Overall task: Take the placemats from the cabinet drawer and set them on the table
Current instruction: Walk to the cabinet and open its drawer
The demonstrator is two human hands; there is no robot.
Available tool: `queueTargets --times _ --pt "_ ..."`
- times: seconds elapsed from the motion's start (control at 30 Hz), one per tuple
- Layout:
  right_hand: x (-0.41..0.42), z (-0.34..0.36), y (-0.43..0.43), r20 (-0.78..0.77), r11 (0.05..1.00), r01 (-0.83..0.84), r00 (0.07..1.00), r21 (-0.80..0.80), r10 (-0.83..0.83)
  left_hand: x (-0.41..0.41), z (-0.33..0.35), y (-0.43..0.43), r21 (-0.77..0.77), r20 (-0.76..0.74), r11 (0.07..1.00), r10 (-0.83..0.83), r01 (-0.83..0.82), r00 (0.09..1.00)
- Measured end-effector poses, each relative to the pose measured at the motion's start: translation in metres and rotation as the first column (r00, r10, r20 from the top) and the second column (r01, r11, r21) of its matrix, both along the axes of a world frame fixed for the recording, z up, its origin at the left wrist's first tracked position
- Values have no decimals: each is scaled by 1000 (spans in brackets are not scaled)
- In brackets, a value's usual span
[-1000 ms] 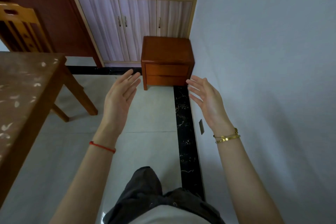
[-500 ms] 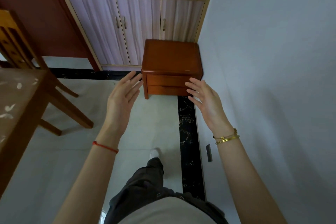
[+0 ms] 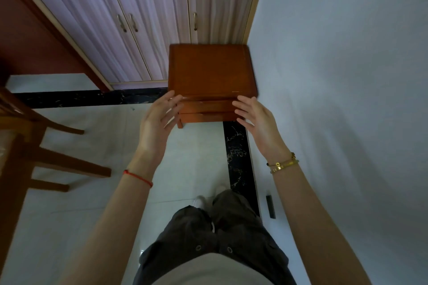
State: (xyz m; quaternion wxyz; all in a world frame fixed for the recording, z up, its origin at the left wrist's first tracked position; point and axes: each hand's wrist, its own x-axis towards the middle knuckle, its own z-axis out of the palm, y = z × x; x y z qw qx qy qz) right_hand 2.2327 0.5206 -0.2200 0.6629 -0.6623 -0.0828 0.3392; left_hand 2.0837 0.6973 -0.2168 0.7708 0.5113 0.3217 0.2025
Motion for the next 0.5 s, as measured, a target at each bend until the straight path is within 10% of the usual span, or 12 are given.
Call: queueTargets --times 0.5 --pt "155 -117 78 -254 985 -48 967 -167 4 159 -105 55 -155 -277 974 119 -166 953"
